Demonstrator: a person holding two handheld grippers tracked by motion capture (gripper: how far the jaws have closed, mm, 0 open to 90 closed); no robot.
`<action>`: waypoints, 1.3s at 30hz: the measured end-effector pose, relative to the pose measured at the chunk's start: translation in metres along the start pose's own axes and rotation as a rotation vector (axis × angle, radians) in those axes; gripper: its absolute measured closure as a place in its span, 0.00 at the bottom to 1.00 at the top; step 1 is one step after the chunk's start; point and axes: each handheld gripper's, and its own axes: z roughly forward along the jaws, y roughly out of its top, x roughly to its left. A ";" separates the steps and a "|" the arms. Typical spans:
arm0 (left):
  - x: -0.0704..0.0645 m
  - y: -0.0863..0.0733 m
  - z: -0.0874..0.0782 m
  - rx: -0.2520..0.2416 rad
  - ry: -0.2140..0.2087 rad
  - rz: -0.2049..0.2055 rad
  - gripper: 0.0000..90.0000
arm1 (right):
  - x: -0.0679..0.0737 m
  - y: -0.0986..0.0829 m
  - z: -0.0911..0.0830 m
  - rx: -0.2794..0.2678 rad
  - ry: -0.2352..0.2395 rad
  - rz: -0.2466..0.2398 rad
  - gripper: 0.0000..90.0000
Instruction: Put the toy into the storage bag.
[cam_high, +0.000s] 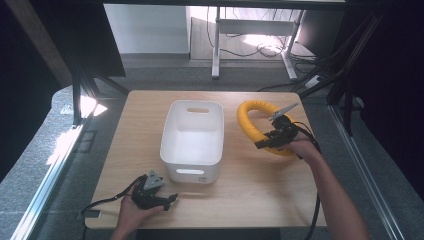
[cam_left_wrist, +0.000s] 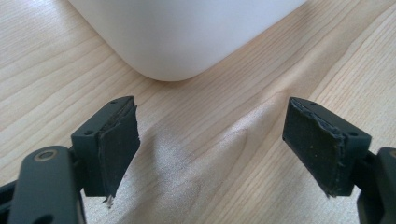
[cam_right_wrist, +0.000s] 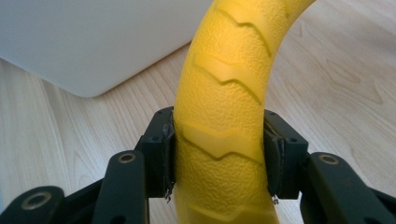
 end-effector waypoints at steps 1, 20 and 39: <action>0.000 0.000 0.000 0.001 0.000 -0.001 0.21 | 0.000 0.000 -0.001 -0.004 -0.001 0.001 0.57; 0.000 0.000 0.001 0.001 0.002 -0.002 0.21 | 0.010 0.009 -0.029 -0.153 0.029 -0.008 0.58; -0.001 0.000 0.001 0.006 -0.001 -0.002 0.21 | 0.027 0.014 -0.051 -0.240 0.037 -0.051 0.58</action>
